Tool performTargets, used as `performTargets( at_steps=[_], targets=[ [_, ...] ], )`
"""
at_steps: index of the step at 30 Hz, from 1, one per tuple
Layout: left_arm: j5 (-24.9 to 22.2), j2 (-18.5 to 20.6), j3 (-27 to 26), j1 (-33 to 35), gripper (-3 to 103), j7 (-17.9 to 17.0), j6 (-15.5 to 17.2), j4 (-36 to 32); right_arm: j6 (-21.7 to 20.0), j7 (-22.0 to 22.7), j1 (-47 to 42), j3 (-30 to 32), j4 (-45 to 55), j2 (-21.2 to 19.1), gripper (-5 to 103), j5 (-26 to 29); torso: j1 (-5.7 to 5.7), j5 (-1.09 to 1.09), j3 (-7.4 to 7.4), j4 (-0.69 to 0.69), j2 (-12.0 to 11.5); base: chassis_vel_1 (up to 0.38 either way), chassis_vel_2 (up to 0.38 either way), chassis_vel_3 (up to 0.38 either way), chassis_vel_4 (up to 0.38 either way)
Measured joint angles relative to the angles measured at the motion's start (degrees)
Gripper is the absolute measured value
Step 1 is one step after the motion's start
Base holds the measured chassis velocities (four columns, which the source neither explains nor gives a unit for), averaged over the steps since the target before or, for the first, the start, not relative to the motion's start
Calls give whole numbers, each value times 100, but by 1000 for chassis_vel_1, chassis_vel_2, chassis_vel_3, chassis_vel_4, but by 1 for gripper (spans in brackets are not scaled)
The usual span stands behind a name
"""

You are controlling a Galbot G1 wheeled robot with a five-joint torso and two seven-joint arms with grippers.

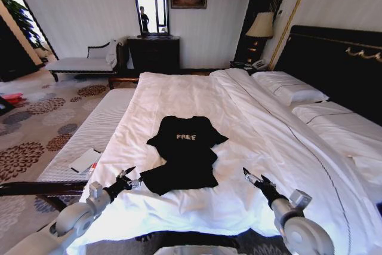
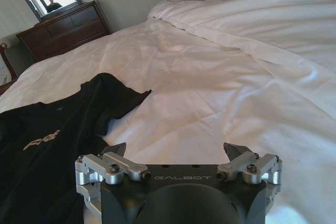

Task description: Fold the clothes on the bed.

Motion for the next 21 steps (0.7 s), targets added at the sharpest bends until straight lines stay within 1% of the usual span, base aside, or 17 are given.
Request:
performTargets(
  at_steps=[3,4,8,9,10,11,13,14,15,16,17,19,21],
  targets=[
    [14,-11,64,6,51,13,48,28,-2,10,51,-32,-23,-30,100,9,0,0,0,1,0,0,0,0,0],
    [14,-11,64,6,51,13,48,28,-2,10,51,-32,-23,-30,100,9,0,0,0,1,0,0,0,0,0],
    [43,-83,153,-77,30,13,121,123,-3,16,50,-56,-25,-84,100,37,0,0,0,0,0,0,0,0,0],
    [43,-83,153,-77,30,13,121,123,-3,16,50,-56,-25,-84,100,37,0,0,0,0,0,0,0,0,0],
    [30,-103,163,-111,25,8,131,136,-3,16,55,-58,-26,-102,100,41,0,0,0,0,0,0,0,0,0],
    [26,-108,165,-119,25,5,133,138,-3,17,57,-59,-27,-106,100,42,0,-1,0,0,0,0,0,0,0],
    [3,-125,167,-139,14,-22,134,143,-3,22,80,-79,-52,-116,100,44,0,0,0,0,0,0,0,0,0],
    [3,-125,167,-139,14,-22,134,143,-3,22,80,-79,-52,-116,100,44,0,0,0,0,0,0,0,0,0],
    [-13,-133,165,-139,8,-33,134,143,-4,25,86,-96,-69,-108,100,42,0,0,0,1,0,0,0,0,0],
    [-24,-139,161,-139,8,-41,134,143,-3,29,88,-112,-86,-98,100,40,0,0,0,1,0,0,0,0,0],
    [-38,-151,152,-139,4,-49,133,142,-4,32,89,-132,-105,-86,100,38,0,0,0,0,0,0,0,0,0],
    [-79,-195,142,-132,0,-70,131,143,-16,42,96,-188,-147,-52,100,43,0,0,0,0,0,0,0,0,0],
    [-79,-212,142,-125,0,-75,129,146,-25,43,96,-201,-147,-43,100,59,0,0,0,0,0,0,0,0,0]
  ],
)
